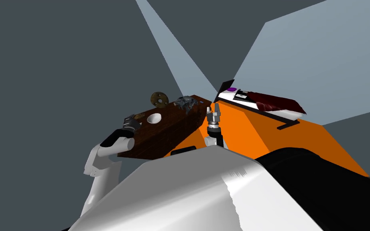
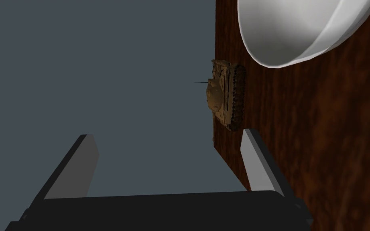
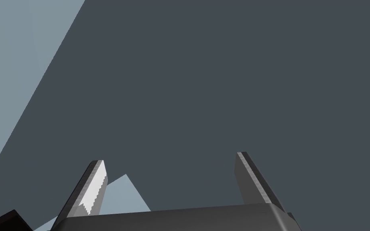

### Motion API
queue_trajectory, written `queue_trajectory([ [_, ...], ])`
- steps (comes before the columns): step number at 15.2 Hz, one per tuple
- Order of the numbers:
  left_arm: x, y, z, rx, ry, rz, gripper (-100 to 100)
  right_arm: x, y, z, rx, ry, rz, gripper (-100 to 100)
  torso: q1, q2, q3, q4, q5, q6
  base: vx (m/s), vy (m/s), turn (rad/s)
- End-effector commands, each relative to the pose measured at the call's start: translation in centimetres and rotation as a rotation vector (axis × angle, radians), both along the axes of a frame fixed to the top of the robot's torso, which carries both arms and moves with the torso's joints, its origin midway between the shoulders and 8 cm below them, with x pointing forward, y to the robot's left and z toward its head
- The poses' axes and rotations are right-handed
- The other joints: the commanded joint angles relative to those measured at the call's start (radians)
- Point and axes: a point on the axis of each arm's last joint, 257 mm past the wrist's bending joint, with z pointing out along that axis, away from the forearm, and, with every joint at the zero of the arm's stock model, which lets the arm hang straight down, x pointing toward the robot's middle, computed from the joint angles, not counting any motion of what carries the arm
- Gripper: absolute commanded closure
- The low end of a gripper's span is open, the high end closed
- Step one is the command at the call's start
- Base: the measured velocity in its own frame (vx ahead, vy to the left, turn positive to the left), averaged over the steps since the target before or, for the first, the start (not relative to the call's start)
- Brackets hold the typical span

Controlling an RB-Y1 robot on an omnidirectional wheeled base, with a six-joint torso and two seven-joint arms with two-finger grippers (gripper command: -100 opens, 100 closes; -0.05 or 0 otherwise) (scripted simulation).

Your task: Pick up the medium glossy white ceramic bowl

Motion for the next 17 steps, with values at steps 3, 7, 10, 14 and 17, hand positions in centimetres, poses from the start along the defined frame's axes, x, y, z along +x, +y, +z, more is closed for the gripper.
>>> queue_trajectory([
  [3,-0.3,1.1,-1.6,-0.022,0.069,0.031,-100,0.0,0.0,0.0,0.000,0.000,0.000,0,0.000,0.000,0.000,0.000,0.000,-0.001,0.001,-0.005,-0.068],
  [7,-0.6,2.3,-2.8,-0.048,0.133,0.065,-100,0.0,0.0,0.0,0.000,0.000,0.000,0,0.000,0.000,0.000,0.000,0.000,-0.001,0.003,-0.008,-0.077],
  [10,-0.9,3.4,-3.8,-0.074,0.187,0.099,-100,0.0,0.0,0.0,0.000,0.000,0.000,0,-0.001,-0.001,0.000,0.000,0.000,0.000,0.009,-0.012,-0.109],
  [14,-1.4,4.6,-5.0,-0.101,0.249,0.135,-100,0.0,0.0,0.0,0.000,0.000,0.000,0,-0.001,-0.001,-0.001,0.000,0.000,0.000,0.011,-0.014,-0.076],
  [17,-1.8,5.6,-5.8,-0.128,0.294,0.167,-100,0.0,0.0,0.0,0.000,0.000,0.000,0,-0.001,-0.001,0.000,0.000,0.000,0.000,0.012,-0.017,-0.078],
])
